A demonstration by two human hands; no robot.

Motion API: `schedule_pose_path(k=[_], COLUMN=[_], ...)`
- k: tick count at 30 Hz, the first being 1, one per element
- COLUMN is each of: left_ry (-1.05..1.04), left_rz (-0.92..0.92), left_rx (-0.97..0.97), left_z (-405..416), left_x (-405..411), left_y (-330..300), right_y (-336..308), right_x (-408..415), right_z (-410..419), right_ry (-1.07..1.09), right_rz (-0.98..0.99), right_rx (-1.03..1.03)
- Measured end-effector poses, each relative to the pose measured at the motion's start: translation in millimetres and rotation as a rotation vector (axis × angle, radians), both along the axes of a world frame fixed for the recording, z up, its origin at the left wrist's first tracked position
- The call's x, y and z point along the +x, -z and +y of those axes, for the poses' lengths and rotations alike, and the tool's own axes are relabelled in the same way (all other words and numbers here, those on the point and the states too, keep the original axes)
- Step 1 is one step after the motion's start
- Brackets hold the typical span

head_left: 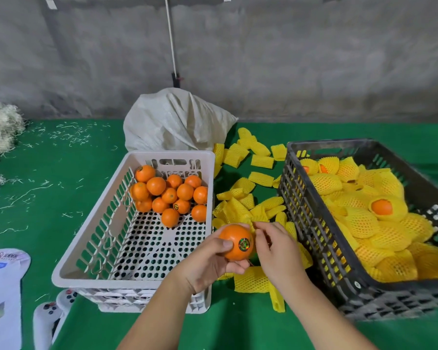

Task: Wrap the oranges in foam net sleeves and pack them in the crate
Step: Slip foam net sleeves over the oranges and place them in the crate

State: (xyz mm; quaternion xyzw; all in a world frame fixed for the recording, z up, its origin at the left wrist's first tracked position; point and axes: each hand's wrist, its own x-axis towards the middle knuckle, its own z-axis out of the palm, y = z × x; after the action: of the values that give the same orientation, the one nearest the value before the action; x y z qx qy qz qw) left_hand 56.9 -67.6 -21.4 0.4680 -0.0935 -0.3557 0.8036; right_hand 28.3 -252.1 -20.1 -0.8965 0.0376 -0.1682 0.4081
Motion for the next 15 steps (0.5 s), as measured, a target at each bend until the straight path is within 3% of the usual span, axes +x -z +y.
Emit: schedule_pose_path(k=[8,12,15], left_ry=[-0.189,-0.201,-0.241], left_rz=[-0.095,-0.06,-0.069], left_rx=[0.212,0.163,0.171], left_z=[-16.9,-13.1,-13.9], left_x=[-5.5,-6.6,-6.3], left_y=[3.5,3.8,5.6], right_y=[7.8,10.5,5.5], right_x=[-3.4,-2.7,-2.6], right_z=[0.2,-1.4,-6.0], right_ry=[-0.134,0.059,0.067], right_rz=[0.064,0.019,0.058], right_rx=[-0.091,0.189,0.305])
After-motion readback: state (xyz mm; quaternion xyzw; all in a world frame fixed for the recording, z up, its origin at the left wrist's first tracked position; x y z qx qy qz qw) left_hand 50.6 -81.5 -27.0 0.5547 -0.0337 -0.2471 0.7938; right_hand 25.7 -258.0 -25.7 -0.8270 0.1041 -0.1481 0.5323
